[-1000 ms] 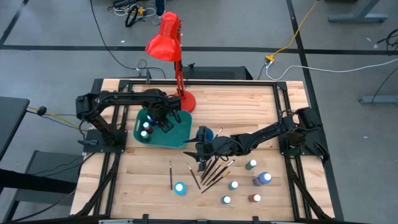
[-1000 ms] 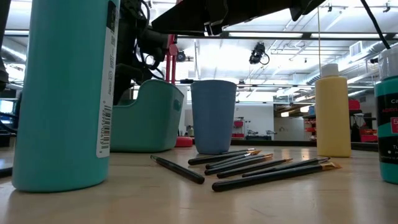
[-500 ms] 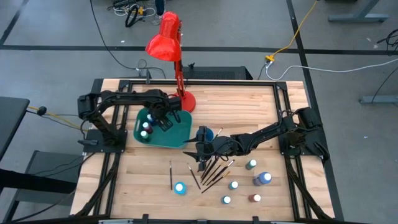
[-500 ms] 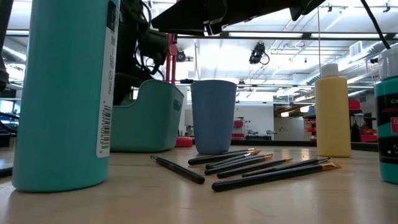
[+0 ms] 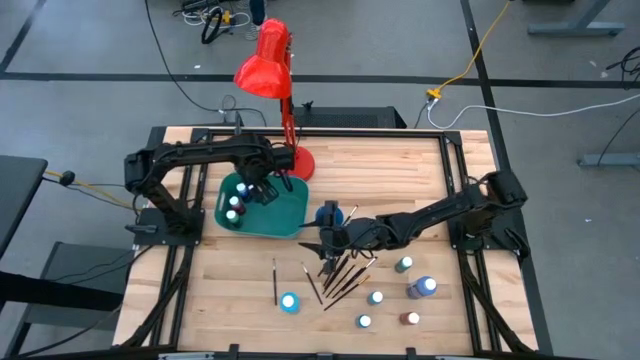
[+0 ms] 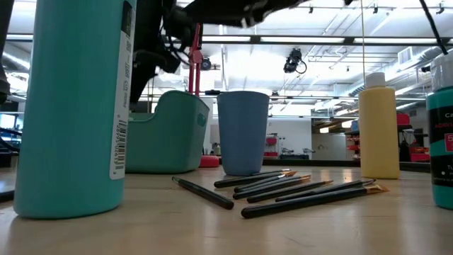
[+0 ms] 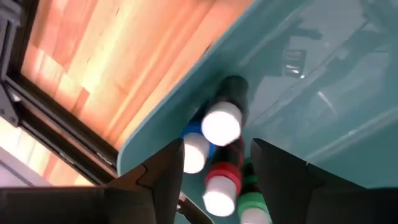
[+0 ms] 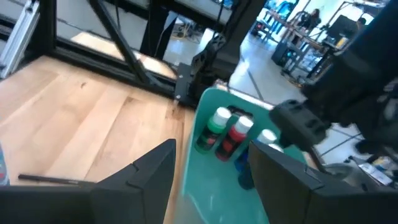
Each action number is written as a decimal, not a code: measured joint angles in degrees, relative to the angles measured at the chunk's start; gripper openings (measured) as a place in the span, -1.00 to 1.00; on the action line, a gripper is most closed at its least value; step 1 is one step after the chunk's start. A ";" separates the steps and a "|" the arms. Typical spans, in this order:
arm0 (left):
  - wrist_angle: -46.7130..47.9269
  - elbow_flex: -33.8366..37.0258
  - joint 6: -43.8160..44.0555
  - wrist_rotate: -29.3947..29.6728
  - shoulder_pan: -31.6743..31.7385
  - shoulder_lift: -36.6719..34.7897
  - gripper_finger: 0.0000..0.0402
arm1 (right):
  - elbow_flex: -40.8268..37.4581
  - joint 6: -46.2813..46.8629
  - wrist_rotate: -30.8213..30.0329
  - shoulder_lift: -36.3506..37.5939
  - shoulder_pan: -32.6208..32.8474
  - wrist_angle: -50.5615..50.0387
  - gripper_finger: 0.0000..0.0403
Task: Pick & Place Paint Supplies
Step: Put the blue green paint bottle into the green bin
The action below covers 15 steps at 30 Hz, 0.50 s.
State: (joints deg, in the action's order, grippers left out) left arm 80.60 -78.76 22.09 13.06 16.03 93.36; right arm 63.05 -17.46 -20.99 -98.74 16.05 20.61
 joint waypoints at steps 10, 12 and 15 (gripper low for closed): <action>-0.34 -1.11 3.60 4.75 -7.84 -6.95 -0.04 | 0.04 15.57 7.88 12.87 0.18 -19.58 0.07; -1.39 -1.07 4.73 6.14 -10.01 -9.26 -0.04 | 0.04 17.03 8.82 14.55 0.18 -22.85 0.07; -5.16 -1.07 5.75 6.27 -14.14 -12.41 -0.04 | 0.04 19.20 10.47 16.29 0.18 -27.12 0.07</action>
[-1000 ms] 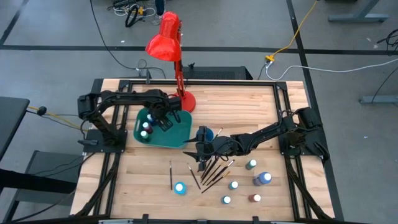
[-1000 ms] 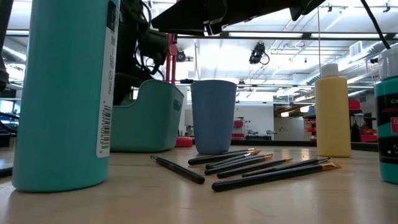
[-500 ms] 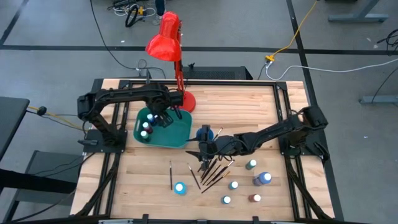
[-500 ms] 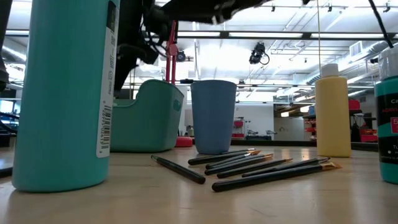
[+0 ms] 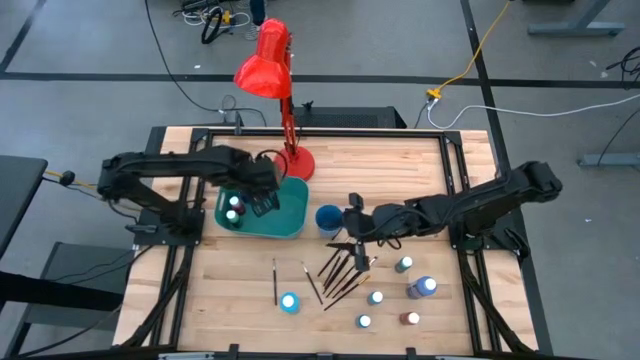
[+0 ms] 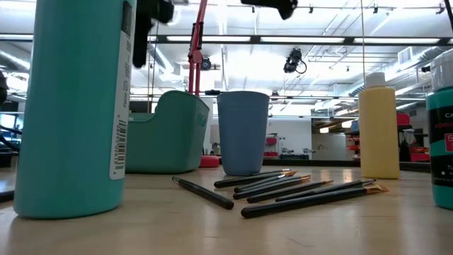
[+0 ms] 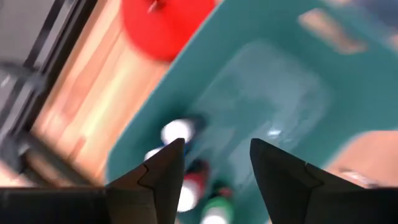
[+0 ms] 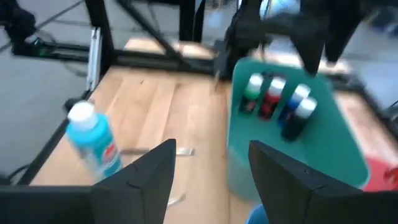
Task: Pick & Place Paint Supplies
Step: Put the blue green paint bottle into the green bin
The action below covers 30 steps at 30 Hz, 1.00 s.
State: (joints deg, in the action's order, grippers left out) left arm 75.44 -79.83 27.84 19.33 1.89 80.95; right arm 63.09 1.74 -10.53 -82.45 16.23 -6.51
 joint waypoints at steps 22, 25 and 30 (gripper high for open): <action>-40.40 10.14 -8.39 12.68 -21.29 -3.11 -0.04 | 0.05 23.60 19.48 8.58 4.66 -48.61 0.04; -40.39 11.73 -7.62 12.68 -21.27 -2.93 -0.04 | 0.05 28.95 19.25 5.98 4.65 -54.85 -0.01; -40.80 13.36 -5.15 12.77 -21.03 -2.95 -0.04 | -0.01 31.67 21.33 1.23 4.75 -57.79 -0.10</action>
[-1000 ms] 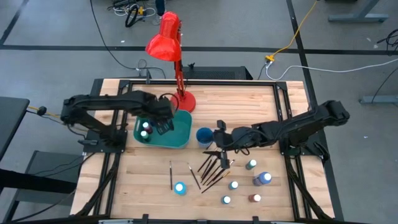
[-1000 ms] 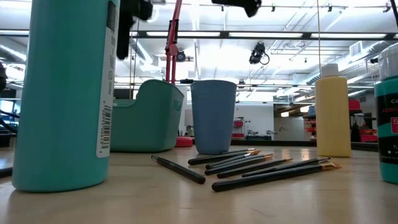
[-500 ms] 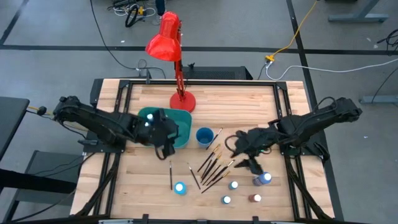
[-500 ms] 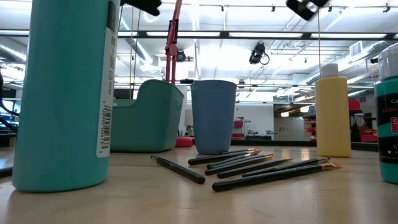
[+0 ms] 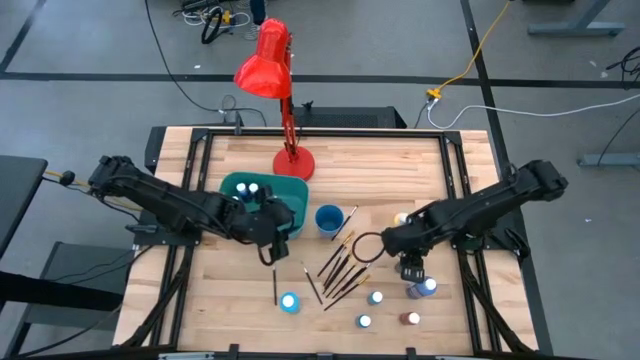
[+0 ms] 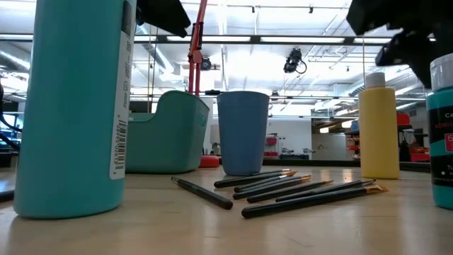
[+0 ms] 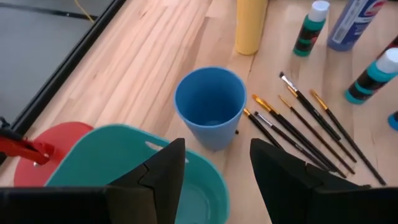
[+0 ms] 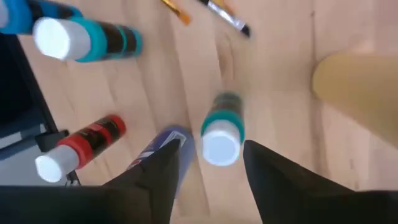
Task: Pick & Place Paint Supplies
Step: Put the blue green paint bottle into the green bin
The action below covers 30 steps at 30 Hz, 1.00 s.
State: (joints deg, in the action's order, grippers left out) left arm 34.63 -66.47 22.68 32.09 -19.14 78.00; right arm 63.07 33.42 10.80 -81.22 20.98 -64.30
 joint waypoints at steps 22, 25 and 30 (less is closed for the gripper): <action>0.64 0.17 0.23 -1.86 0.02 0.00 -0.04 | 0.10 0.87 3.81 -3.62 -0.66 -0.37 0.12; 0.63 0.17 0.44 -1.85 0.02 0.00 -0.04 | 0.10 0.87 3.80 -3.62 -0.95 -1.51 0.13; 0.61 0.17 0.63 -1.81 0.02 0.00 -0.04 | 0.10 0.73 3.80 -3.45 -0.92 -2.42 0.10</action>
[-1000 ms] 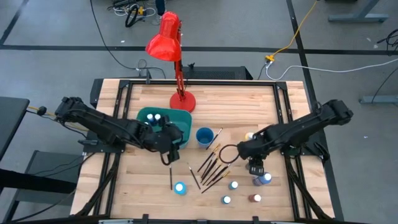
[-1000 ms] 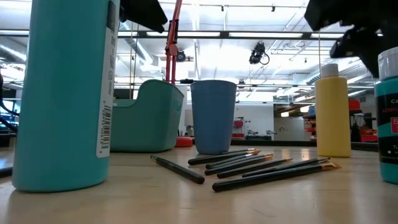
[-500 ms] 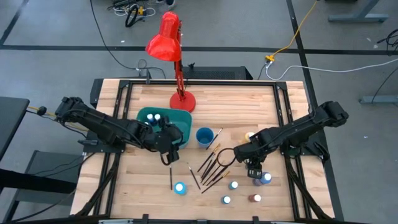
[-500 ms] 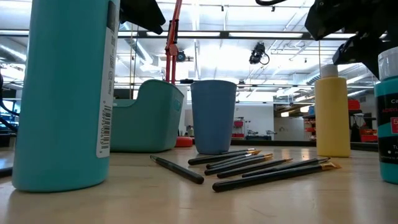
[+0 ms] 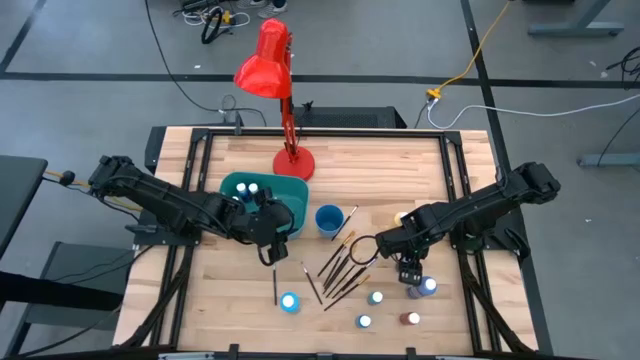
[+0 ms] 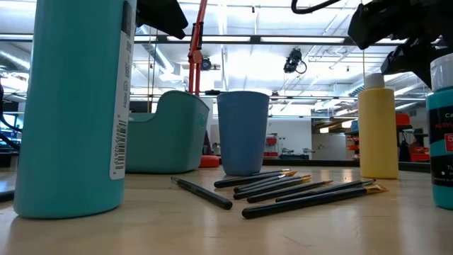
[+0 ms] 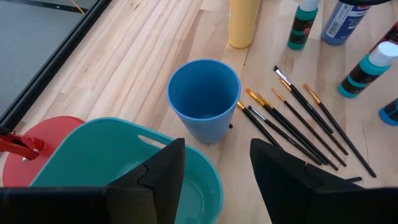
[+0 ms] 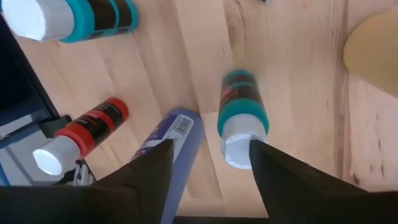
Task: Pick & Place Paint Supplies
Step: Put the blue green paint bottle into the green bin
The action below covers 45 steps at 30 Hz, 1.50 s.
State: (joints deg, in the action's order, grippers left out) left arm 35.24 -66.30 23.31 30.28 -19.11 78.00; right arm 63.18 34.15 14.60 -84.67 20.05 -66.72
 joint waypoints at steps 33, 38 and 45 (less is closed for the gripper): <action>-0.02 0.00 1.36 -0.98 0.02 0.00 -0.04 | -1.70 -3.18 -6.53 0.40 0.04 0.70 0.04; 0.00 0.00 1.33 -0.98 0.02 0.00 -0.04 | -0.77 -3.15 -5.83 0.13 0.02 -0.36 0.04; -0.02 0.00 1.36 -1.00 0.02 0.00 -0.04 | 0.09 -3.17 -5.01 0.07 0.10 1.68 0.04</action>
State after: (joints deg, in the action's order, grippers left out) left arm 35.22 -66.30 24.67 29.28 -19.09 78.00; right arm 63.26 30.98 9.58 -84.60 20.16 -65.04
